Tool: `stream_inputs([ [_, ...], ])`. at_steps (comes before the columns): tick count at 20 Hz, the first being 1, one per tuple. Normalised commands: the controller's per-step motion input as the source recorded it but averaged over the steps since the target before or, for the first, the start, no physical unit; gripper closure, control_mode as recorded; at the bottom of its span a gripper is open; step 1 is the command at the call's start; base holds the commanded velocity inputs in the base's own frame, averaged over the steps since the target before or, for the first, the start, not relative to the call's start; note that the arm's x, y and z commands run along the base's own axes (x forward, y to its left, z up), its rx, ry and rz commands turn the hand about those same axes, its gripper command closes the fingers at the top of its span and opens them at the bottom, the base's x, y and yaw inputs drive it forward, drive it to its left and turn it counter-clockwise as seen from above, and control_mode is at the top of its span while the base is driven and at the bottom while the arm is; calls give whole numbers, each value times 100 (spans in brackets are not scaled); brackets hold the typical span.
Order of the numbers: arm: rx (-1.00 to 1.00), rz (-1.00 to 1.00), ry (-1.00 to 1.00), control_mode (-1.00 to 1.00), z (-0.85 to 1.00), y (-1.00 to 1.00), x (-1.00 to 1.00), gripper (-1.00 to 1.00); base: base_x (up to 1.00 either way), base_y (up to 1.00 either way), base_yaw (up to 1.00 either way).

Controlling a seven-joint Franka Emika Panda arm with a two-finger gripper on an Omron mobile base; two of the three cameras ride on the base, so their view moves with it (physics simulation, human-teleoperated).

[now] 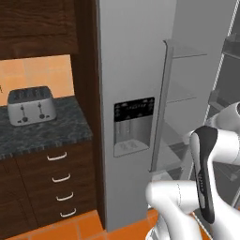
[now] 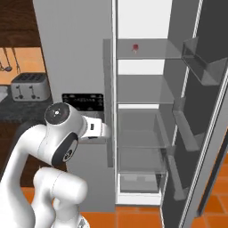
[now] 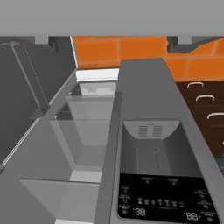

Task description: Place one bell pepper and one steak in each tupperware on the nearby counter, to pack two identical lunches.

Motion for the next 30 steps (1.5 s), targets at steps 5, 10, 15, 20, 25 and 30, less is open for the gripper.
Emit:
stream_inputs([
  [5, 0, 0, 0, 100, 0, 0, 0, -100, 8, -41, 18],
  [10, 0, 0, 0, 100, 0, 0, 0, -100, 15, -48, 26],
  [15, 0, 0, 0, 100, 0, 0, 0, -100, 12, -52, 23],
  [20, 0, 0, 0, 100, 0, 0, 0, -100, 20, -35, 19],
  [25, 0, 0, 0, 100, 0, 0, 0, -100, 19, -26, 21],
  [30, 0, 0, 0, 100, 0, 0, 0, -100, 26, -44, 23],
])
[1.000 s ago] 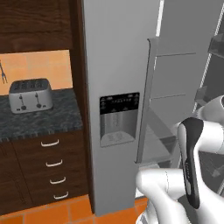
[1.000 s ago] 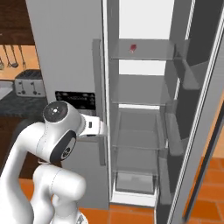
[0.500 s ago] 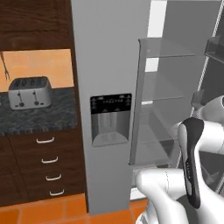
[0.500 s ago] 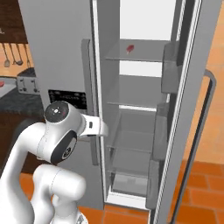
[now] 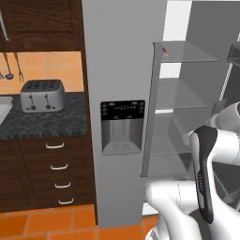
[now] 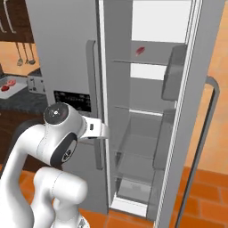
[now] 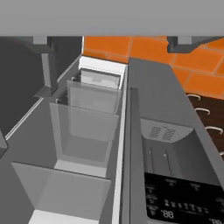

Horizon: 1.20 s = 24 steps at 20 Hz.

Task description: Place one bell pepper and one steak in each tupperware on the nearby counter, to pack two identical lunches.

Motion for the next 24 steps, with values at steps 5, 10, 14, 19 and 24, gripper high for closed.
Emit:
stream_inputs([
  [5, 0, 0, 0, 100, 0, 0, 0, -100, 29, -46, 23],
  [10, 0, 0, 0, 100, 0, 0, 0, -100, 31, -30, 17],
  [14, 0, 0, 0, 100, 0, 0, 0, -100, 22, -44, 9],
  [19, 0, 0, 0, 100, 0, 0, 0, -100, 25, -49, 5],
  [24, 0, 0, 0, 100, 0, 0, 0, -100, 38, -14, 4],
])
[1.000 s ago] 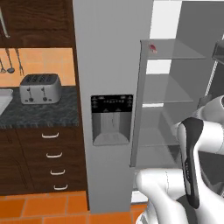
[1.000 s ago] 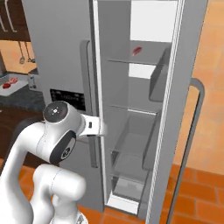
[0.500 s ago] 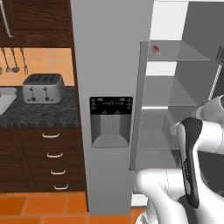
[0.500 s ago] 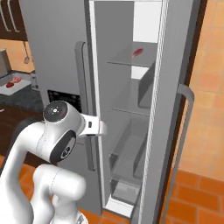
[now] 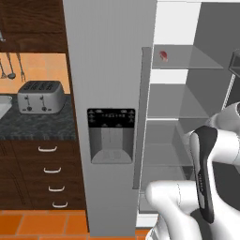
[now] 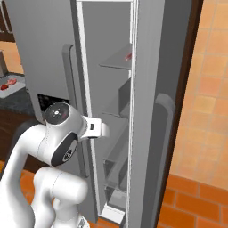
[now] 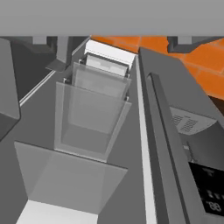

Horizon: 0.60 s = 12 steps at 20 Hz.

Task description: Place one bell pepper and one steak in each tupperware on the nearby counter, to pack two identical lunches.

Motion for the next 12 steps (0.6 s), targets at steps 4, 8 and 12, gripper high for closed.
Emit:
stream_inputs([
  [4, 0, 0, 0, -100, 0, 0, 19, -100, 0, 0, 0],
  [8, 0, 0, -14, -100, 24, 0, 17, -100, 0, 0, 0],
  [12, 7, -1, -26, -100, 50, 1, 22, -100, 0, 0, 0],
])
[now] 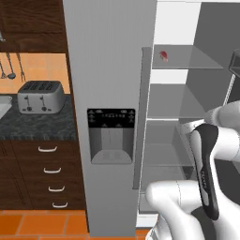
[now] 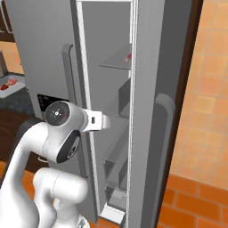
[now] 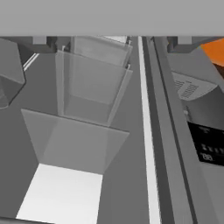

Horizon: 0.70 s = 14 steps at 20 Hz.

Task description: Place one bell pepper and one steak in each tupperware on the nearby counter, to pack two identical lunches.

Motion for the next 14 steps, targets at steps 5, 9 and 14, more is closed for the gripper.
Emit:
stream_inputs([
  [5, 3, -10, -2, -100, 80, 4, 0, -100, 0, 0, 0],
  [9, 5, -11, 0, -100, 85, 3, 0, -100, 0, 0, 0],
  [14, 12, -13, -2, -100, 38, 0, 1, -100, 0, 0, 0],
])
